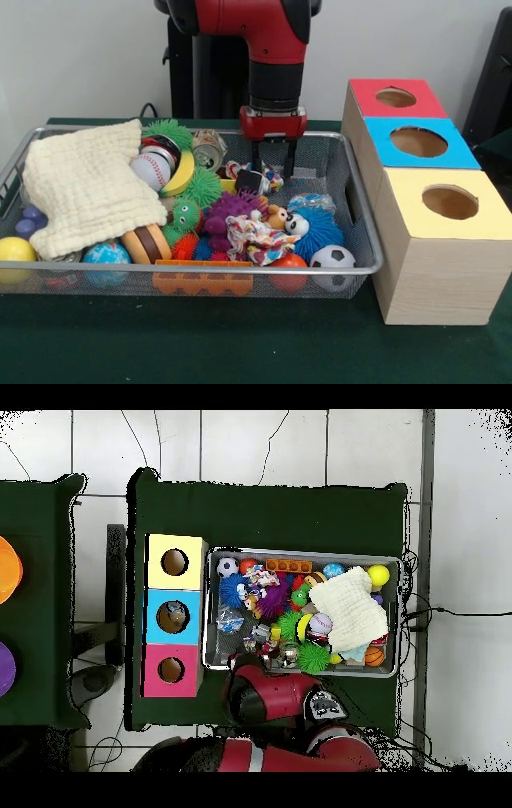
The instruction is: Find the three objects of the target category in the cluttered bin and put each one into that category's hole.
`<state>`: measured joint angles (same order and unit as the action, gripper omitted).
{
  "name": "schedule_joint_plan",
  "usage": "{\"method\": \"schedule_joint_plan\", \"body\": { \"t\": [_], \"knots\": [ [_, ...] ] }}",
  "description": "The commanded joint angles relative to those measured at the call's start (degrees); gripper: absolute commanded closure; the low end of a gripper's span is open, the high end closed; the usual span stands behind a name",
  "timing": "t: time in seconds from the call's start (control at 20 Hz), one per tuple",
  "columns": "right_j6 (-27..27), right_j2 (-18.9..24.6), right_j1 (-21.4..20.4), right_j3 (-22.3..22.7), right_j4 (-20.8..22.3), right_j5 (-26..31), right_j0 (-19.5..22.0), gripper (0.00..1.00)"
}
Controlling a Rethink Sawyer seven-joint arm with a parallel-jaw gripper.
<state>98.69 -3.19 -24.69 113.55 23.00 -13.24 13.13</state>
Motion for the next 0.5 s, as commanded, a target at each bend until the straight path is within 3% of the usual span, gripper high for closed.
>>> {"method": "schedule_joint_plan", "body": {
  "t": [0.05,0.5],
  "knots": [
    [8.2,-1.2,8.9,-1.6,-0.7,1.1,0.5,0.0],
    [7.6,1.3,7.0,-0.3,0.0,2.8,2.5,0.0]
  ]
}}
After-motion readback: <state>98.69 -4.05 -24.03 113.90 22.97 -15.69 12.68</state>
